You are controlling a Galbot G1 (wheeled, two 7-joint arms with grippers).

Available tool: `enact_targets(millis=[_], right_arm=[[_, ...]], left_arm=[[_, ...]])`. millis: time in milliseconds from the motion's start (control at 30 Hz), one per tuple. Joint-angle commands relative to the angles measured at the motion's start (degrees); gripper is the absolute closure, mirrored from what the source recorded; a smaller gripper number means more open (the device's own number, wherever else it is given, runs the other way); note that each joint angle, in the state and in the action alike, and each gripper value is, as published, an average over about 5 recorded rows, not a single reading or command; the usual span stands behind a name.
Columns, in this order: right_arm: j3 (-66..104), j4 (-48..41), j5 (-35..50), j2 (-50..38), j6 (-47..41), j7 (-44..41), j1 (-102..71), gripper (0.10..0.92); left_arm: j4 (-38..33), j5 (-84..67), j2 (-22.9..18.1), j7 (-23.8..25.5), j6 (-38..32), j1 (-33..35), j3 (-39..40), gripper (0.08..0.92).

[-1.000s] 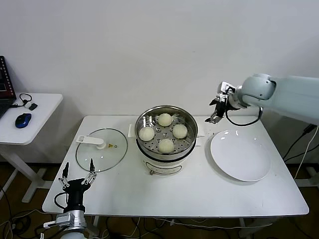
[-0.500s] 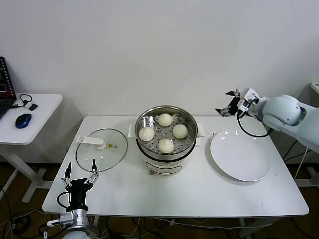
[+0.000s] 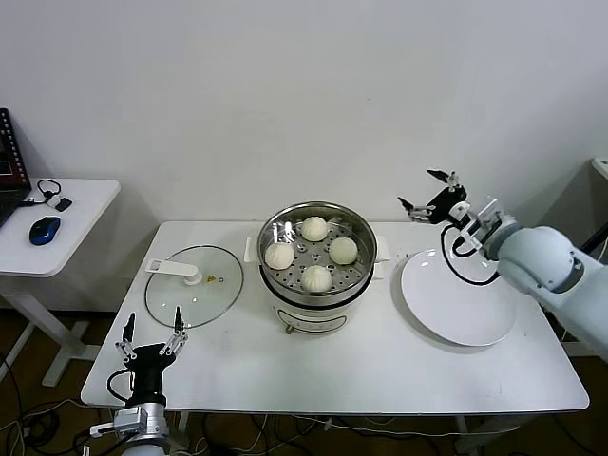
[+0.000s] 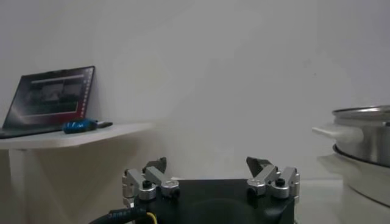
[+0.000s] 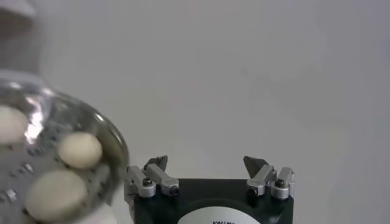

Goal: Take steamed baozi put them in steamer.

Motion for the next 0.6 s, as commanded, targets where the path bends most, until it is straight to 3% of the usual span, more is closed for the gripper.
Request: enact_targets(millis=[33, 367, 600], right_arm=[[61.2, 8.4, -11.9, 24.0, 10.4, -4.3, -49.7, 0.203], [64.3, 3.3, -14.6, 41.2, 21.5, -6.9, -56.8, 0.203], [60.4, 4.8, -15.6, 50.2, 25.5, -7.8, -62.5, 0.203]], left_arm=[[0.0, 0.6, 0.0, 0.0, -0.6, 0.6, -0.1, 0.177], [1.1, 1.7, -0.1, -0.3, -2.1, 0.6, 0.4, 0.177], [1.2, 2.1, -0.2, -0.7, -2.7, 0.7, 0.6, 0.177]])
